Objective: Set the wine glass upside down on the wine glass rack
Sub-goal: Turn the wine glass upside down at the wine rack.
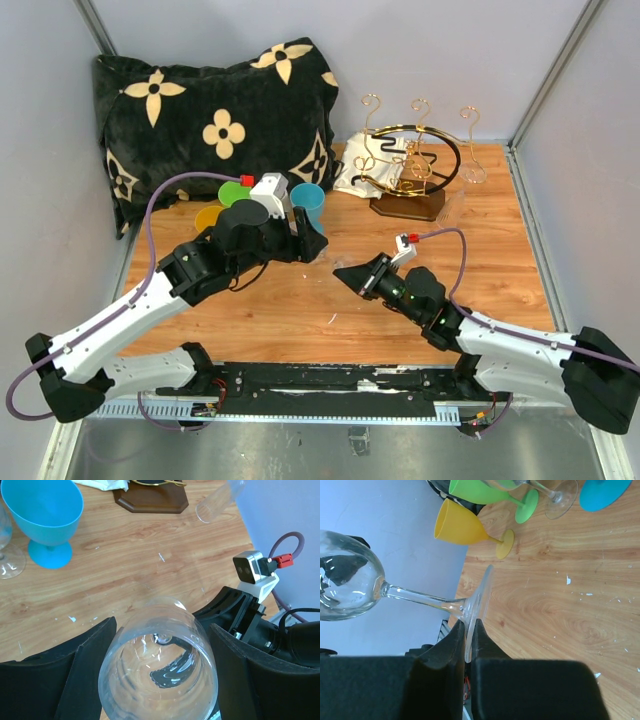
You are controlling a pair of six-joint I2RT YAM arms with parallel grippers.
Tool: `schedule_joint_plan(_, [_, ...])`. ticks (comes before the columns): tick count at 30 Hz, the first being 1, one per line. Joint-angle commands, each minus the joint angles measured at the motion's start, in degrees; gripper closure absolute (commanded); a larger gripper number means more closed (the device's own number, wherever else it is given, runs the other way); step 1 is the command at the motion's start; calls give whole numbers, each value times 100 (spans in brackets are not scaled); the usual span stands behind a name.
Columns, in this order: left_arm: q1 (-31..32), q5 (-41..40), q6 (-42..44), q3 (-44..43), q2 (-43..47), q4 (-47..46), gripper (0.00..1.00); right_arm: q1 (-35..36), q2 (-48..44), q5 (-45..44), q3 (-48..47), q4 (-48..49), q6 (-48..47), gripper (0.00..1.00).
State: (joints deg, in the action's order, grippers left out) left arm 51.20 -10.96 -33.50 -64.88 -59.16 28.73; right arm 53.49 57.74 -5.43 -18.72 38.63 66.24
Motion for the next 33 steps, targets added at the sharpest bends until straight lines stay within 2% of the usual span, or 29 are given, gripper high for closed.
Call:
schedule_joint_plan(1, [72,188,-156,89,222,-246,72,-80,-274,-358,33,-14,-191,99])
schedule_joint_plan(8, [74,150,-182,106,255,-252,51,-84,-578,-493,9,-313,-380,99])
schedule_joint_plan(17, [72,122,-188,120,339,-324,35,-87,-862,-611,150,-292,-435,99])
schedule_joint_plan(20, [74,112,-194,146,407,-366,18,-90,-970,-655,216,-260,-486,100])
schedule_joint_plan(23, [74,96,-197,178,484,-394,7,-94,-1058,-684,260,-260,-542,100])
schedule_joint_plan(27, [74,103,-192,154,549,-408,1,-94,-1130,-687,273,-362,-604,99])
schedule_joint_plan(33, [74,109,-67,20,655,-376,0,-90,-1292,-696,312,-595,-903,99])
